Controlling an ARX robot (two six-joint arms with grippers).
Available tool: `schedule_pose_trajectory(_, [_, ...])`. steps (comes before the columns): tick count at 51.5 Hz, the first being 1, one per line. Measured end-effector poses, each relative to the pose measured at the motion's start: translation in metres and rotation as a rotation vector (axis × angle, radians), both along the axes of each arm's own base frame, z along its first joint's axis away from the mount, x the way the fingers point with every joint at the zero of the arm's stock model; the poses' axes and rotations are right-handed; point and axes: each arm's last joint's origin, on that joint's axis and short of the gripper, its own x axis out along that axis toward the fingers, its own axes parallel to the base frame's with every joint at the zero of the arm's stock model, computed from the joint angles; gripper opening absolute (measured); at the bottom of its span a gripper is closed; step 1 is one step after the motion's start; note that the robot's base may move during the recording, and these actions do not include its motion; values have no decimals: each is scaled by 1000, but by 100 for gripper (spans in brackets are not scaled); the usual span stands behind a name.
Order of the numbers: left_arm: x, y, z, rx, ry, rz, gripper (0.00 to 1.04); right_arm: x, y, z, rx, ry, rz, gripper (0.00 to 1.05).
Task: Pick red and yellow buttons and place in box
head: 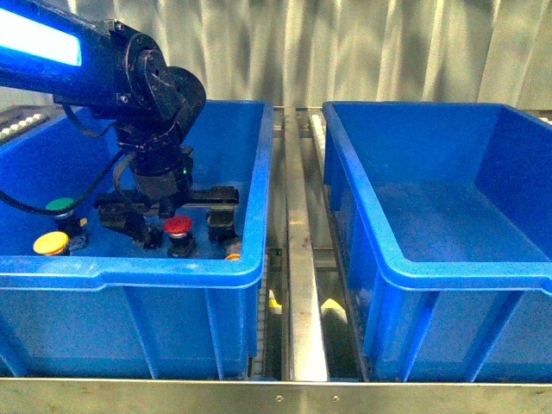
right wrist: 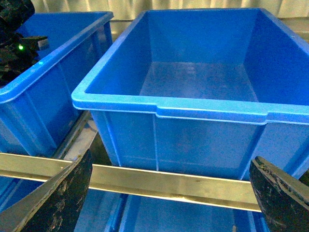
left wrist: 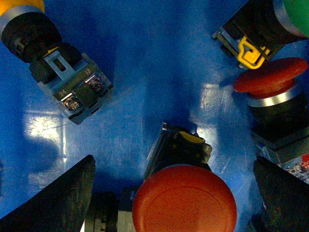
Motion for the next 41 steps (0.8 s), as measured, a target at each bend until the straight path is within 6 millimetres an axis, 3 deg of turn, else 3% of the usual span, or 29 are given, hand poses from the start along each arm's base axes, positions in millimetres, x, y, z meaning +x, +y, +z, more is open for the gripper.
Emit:
schedule_pose_trajectory(4, [0, 0, 1, 4, -4, 2, 93, 0, 0, 0, 0, 0, 0, 98])
schedule_pose_trajectory(23, [1, -4, 11, 19, -43, 13, 39, 0, 0, 0, 0, 0, 0, 98])
schedule_pose_trajectory(41, [-3, -4, 13, 12, -99, 31, 35, 0, 0, 0, 0, 0, 0, 98])
